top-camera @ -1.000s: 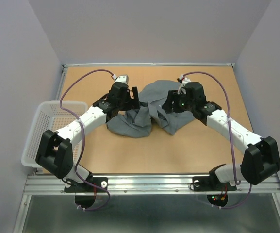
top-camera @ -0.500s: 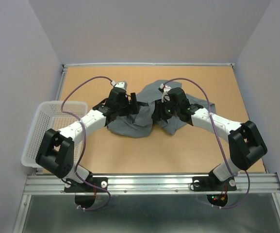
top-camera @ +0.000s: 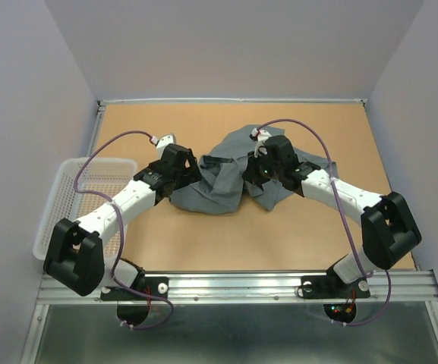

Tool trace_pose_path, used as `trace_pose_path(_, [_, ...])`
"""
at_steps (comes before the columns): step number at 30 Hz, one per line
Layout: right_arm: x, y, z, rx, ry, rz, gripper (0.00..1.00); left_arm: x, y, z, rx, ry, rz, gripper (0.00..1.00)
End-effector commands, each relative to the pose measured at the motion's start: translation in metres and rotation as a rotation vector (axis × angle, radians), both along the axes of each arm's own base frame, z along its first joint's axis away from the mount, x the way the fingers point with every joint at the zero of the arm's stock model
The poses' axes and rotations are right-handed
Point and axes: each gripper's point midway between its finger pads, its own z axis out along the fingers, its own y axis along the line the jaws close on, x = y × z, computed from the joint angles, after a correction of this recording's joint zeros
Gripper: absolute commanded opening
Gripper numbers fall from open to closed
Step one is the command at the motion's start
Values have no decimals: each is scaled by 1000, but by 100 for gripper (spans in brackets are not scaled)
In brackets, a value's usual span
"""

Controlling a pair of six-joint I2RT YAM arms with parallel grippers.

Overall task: Fold and stack the long sleeve shirts
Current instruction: Flatten the shirt out

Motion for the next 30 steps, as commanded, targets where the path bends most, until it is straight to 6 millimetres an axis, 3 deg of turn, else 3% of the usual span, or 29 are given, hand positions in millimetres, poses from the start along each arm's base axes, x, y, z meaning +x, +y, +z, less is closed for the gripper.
trace_pose_path(1, [17, 8, 40, 41, -113, 0, 2, -7, 35, -9, 65, 20, 182, 95])
trace_pose_path(11, [7, 3, 29, 21, -102, 12, 2, 3, 46, -56, 115, 110, 234, 95])
trace_pose_path(17, [6, -5, 32, 7, -123, -9, 2, 3, 54, -81, 128, 154, 256, 89])
trace_pose_path(23, [8, -9, 41, 0, -154, -26, 1, 3, 50, -100, 104, 189, 239, 61])
trace_pose_path(24, [9, -10, 42, -2, -158, -29, 1, 2, 48, -102, 100, 195, 233, 46])
trace_pose_path(25, [9, -10, 44, -2, -163, -30, 1, 3, 49, -104, 102, 196, 232, 38])
trace_pose_path(26, [9, -11, 45, -4, -166, -33, 1, 5, 48, -102, 101, 188, 229, 27])
trace_pose_path(27, [11, -14, 50, -11, -181, -44, 1, 7, 48, -98, 101, 179, 225, 6])
trace_pose_path(28, [14, -15, 58, -13, -200, -54, 1, 13, 48, -85, 94, 142, 225, 0])
trace_pose_path(29, [17, -17, 67, -16, -221, -67, 1, 15, 49, -75, 104, 122, 214, 0])
trace_pose_path(30, [20, -25, 75, -45, -248, -93, 1, 27, 50, -53, 103, 64, 226, 0])
